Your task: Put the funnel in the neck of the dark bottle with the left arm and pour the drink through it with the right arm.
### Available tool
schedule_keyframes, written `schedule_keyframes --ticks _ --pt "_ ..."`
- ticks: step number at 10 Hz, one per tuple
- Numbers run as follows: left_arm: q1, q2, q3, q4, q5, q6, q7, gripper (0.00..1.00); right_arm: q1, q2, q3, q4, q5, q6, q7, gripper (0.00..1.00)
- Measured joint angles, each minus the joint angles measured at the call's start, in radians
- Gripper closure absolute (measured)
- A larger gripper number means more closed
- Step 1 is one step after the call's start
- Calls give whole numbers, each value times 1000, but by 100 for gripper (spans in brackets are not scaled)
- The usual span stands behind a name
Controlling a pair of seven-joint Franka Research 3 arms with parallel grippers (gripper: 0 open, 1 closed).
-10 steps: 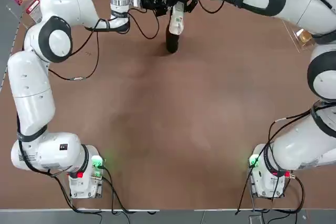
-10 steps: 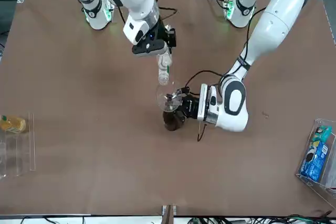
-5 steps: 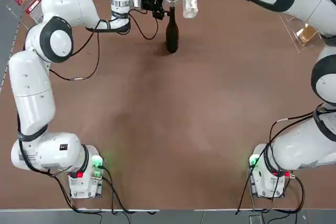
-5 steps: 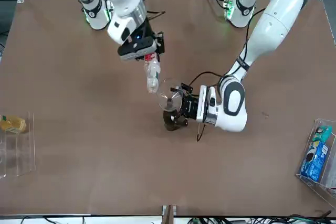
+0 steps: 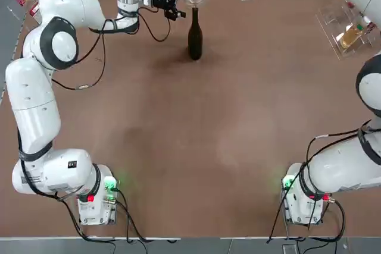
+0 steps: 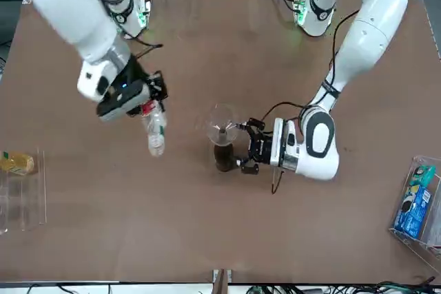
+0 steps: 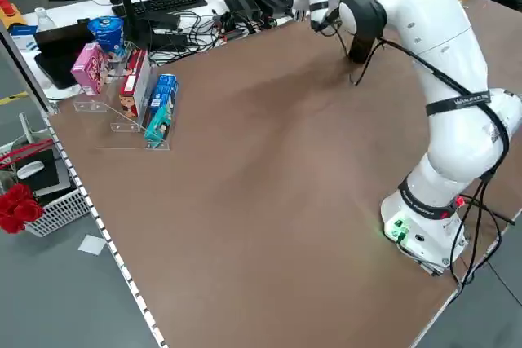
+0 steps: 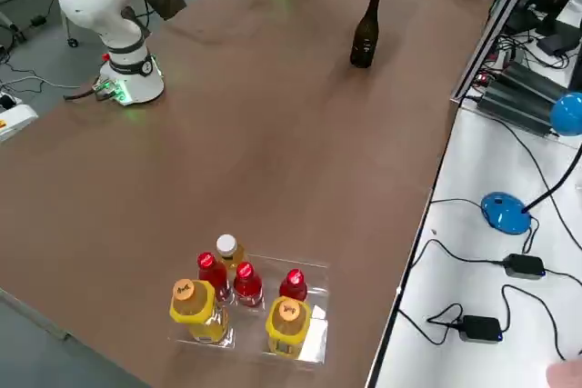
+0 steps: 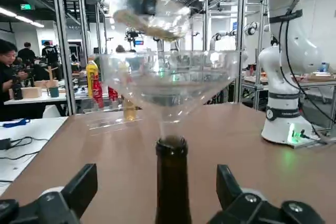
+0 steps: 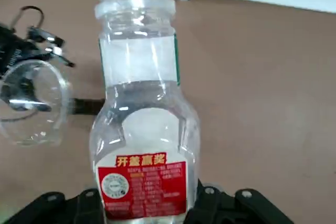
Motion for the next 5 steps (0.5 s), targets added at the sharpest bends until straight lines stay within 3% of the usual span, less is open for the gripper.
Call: schedule_keyframes --ticks 3,5 --pt "97 -34 -3 11 218 -89 -58 0 -1 -32 -162 -86 141 31 -358 52" --pt "150 -104 -5 11 408 -151 -302 0 -1 -47 -273 -149 276 46 -659 52"
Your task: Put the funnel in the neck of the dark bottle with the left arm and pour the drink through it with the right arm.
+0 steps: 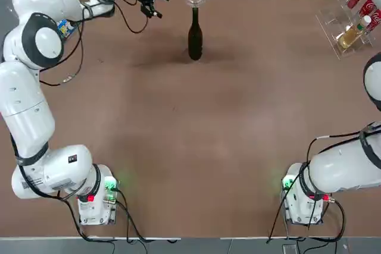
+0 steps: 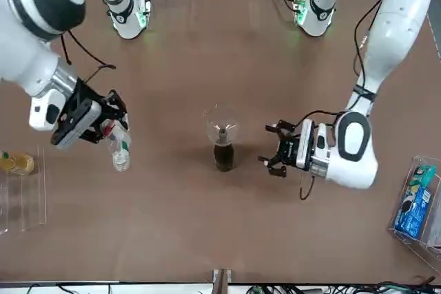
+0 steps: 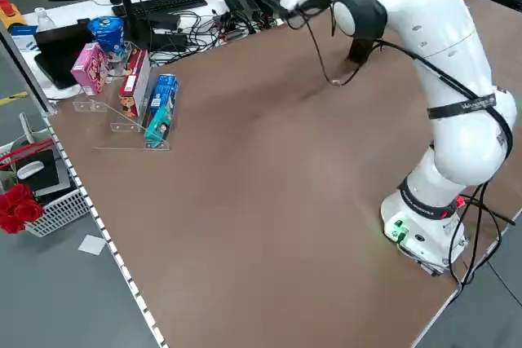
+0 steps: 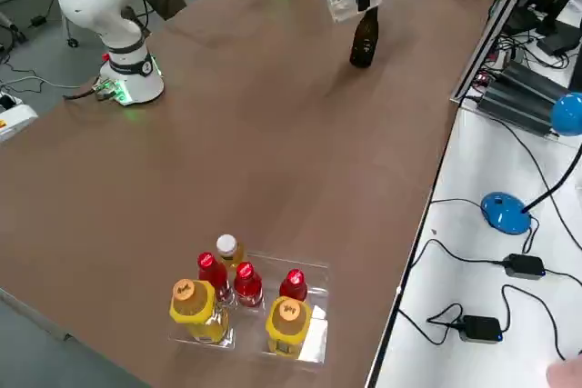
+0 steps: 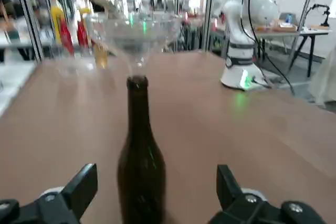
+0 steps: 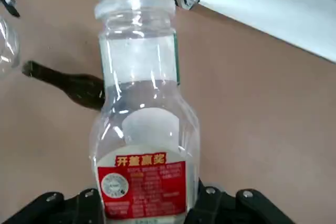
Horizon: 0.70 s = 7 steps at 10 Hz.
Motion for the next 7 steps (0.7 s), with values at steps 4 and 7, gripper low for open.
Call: schedule_keyframes --ticks 4,7 --pt "52 -143 0 3 307 -48 -330 0 -3 -1 -207 -136 255 -2 -590 52" --pt "81 -259 1 2 512 -78 -417 0 -4 0 -317 -252 413 -43 -948 52"
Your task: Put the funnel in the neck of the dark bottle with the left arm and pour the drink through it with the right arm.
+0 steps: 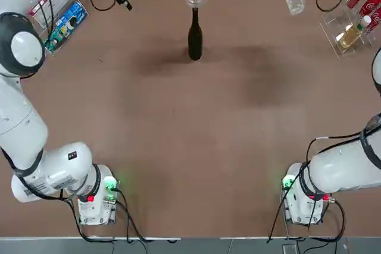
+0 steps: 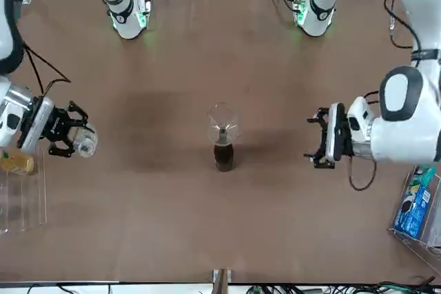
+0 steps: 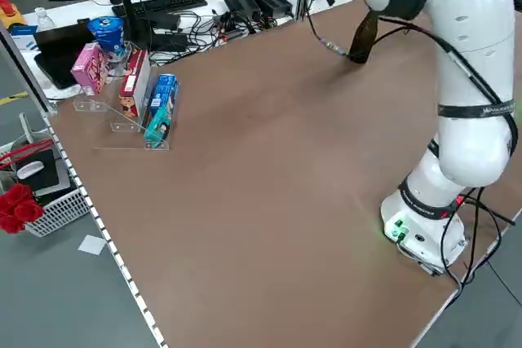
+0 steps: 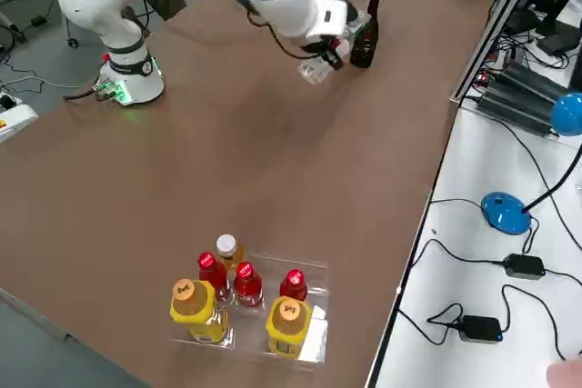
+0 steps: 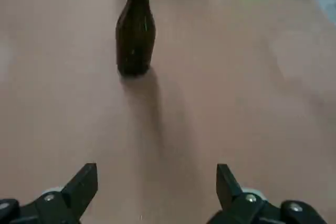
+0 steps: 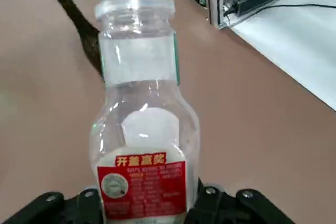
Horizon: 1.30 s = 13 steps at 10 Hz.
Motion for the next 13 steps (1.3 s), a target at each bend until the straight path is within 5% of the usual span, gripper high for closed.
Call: schedule_keyframes --ticks 4,6,13 --pt "5 -107 2 0 77 -151 -678 0 0 24 -106 -112 154 -104 -383 52" --pt "3 -163 1 0 93 -173 -1005 0 -3 103 -149 -136 250 -188 -591 52" --pt "13 -275 10 50 230 -226 -1255 0 -27 464 -228 -138 459 -519 -1082 52"
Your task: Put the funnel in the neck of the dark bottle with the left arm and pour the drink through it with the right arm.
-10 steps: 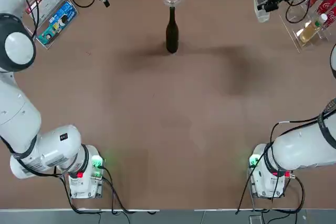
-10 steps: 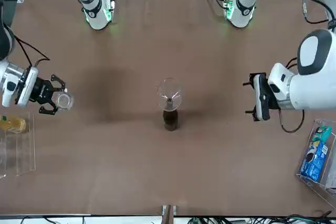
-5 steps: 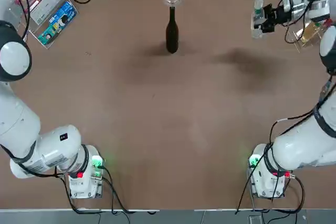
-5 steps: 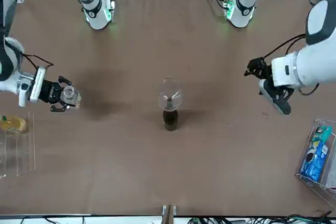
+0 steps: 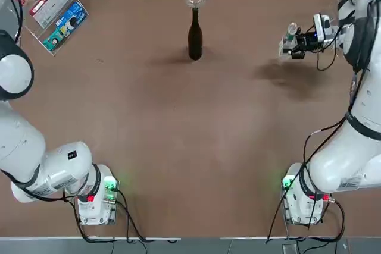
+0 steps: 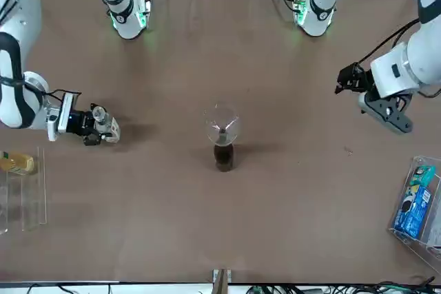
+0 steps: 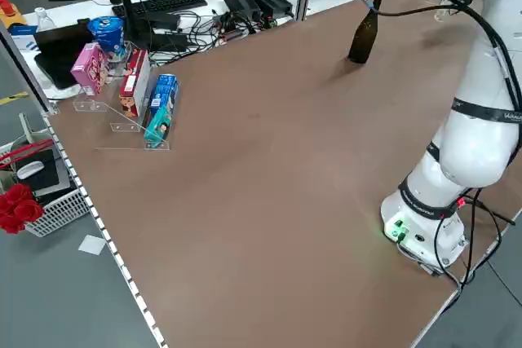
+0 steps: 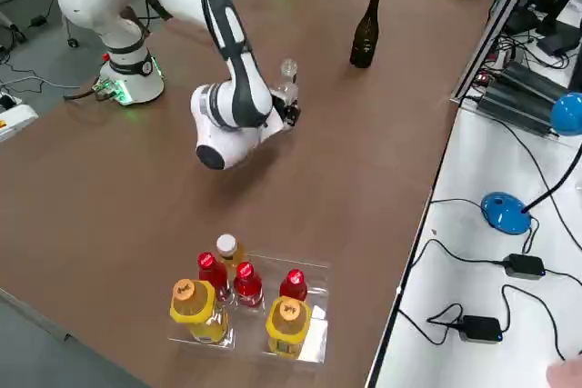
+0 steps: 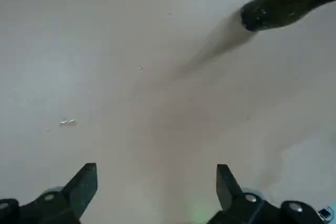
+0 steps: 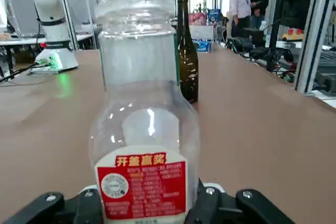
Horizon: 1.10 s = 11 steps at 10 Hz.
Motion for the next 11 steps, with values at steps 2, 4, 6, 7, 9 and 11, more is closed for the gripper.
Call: schedule_keyframes --ticks 2,4,6,7,9,11 --pt "28 -19 4 0 22 -1 -30 0 0 62 0 2 14 -46 -43 52" --pt "51 -23 6 0 45 -1 -54 0 -2 95 -1 4 16 -71 -50 52" --pt "53 -30 6 0 49 -1 -128 0 -6 120 -1 5 16 -86 -55 52" --pt "49 -38 16 0 49 0 -159 0 -8 131 -1 6 17 -87 -56 52" --pt "-17 -58 126 -4 49 6 -165 0 -8 149 -1 8 18 -90 -56 52" --pt "-151 -119 298 -59 22 50 -165 0 -8 172 -1 10 31 -102 -58 52"
